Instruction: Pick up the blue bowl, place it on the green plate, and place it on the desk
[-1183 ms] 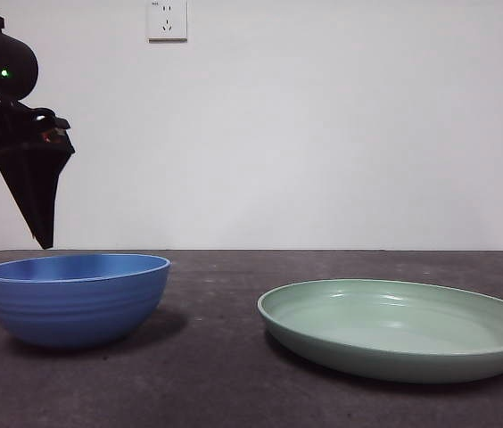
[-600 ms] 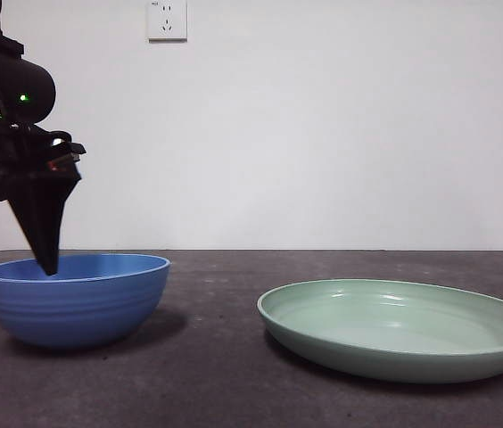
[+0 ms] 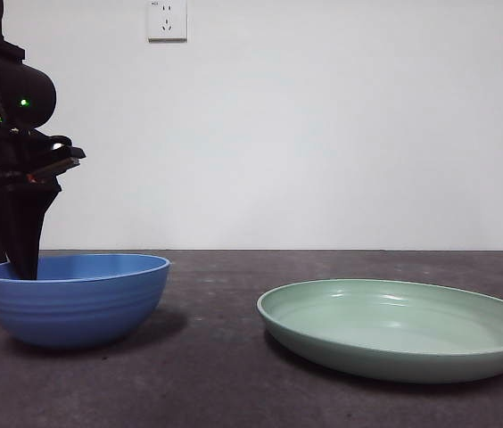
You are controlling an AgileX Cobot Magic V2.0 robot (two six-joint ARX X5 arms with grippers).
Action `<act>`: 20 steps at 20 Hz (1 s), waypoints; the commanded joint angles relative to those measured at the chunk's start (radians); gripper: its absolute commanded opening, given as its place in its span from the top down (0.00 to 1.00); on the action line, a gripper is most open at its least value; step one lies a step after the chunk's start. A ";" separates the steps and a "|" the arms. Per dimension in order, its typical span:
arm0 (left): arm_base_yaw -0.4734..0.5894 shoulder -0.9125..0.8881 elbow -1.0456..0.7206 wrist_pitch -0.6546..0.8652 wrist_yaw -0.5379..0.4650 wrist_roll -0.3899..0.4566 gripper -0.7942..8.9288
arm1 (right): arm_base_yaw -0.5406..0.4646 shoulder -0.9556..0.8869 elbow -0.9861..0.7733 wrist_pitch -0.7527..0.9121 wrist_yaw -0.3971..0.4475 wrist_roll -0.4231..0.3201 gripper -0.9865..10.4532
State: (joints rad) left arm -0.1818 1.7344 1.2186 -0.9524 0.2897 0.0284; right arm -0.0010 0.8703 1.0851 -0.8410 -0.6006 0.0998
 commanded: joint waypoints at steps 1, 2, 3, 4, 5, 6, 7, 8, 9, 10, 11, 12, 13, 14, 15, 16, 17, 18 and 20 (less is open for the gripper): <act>-0.004 0.021 0.019 0.002 -0.002 0.005 0.85 | 0.002 0.004 0.018 0.005 -0.002 -0.008 0.41; -0.004 0.021 0.019 0.002 -0.002 0.005 0.89 | 0.002 0.004 0.018 0.005 -0.002 -0.008 0.41; -0.004 0.021 0.019 0.003 -0.002 0.005 0.90 | 0.002 0.004 0.018 0.005 -0.002 -0.008 0.41; -0.004 0.021 0.019 0.009 -0.002 0.005 0.90 | 0.002 0.004 0.018 0.004 -0.002 -0.008 0.41; -0.004 0.021 0.019 0.015 -0.002 0.005 0.90 | 0.002 0.004 0.018 0.004 -0.002 -0.008 0.41; -0.004 0.020 0.020 0.018 -0.002 -0.003 0.90 | 0.002 0.004 0.018 0.004 -0.002 -0.008 0.41; -0.004 0.020 0.021 0.017 -0.002 -0.023 0.90 | 0.002 0.004 0.018 0.004 -0.002 -0.008 0.41; -0.004 0.020 0.027 0.013 -0.002 -0.035 0.90 | 0.002 0.004 0.018 0.004 -0.002 -0.010 0.41; -0.007 0.020 0.041 0.004 -0.002 -0.053 0.90 | 0.002 0.004 0.018 0.004 -0.002 -0.011 0.41; -0.018 0.020 0.061 -0.002 -0.002 -0.072 0.90 | 0.001 0.004 0.018 0.003 -0.002 -0.010 0.41; -0.035 0.020 0.089 -0.015 -0.003 -0.093 0.90 | 0.000 0.003 0.018 0.002 -0.002 -0.010 0.41; -0.057 0.020 0.124 -0.032 -0.005 -0.120 0.90 | 0.000 0.002 0.018 0.000 -0.002 -0.010 0.41; -0.085 0.020 0.155 -0.046 -0.005 -0.131 0.90 | 0.000 0.001 0.018 -0.002 -0.002 -0.010 0.41; -0.118 0.020 0.189 -0.061 -0.005 -0.134 0.90 | 0.000 -0.003 0.018 -0.003 -0.002 -0.010 0.41; -0.157 0.021 0.224 -0.072 -0.005 -0.144 0.90 | 0.000 -0.004 0.018 -0.003 -0.002 -0.010 0.41; -0.191 0.025 0.251 -0.071 -0.006 -0.154 0.90 | 0.000 -0.007 0.018 -0.003 -0.002 -0.010 0.41; -0.233 0.035 0.285 -0.071 -0.006 -0.164 0.90 | 0.000 -0.010 0.018 -0.004 -0.002 -0.010 0.41; -0.268 0.052 0.316 -0.072 -0.006 -0.175 0.90 | 0.000 -0.011 0.018 -0.004 -0.002 -0.010 0.41; -0.344 0.111 0.389 -0.075 -0.007 -0.200 0.90 | 0.000 -0.011 0.018 -0.005 -0.002 -0.010 0.41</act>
State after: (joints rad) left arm -0.5167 1.8145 1.5875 -1.0271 0.2852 -0.1497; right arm -0.0010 0.8547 1.0851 -0.8497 -0.6006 0.0998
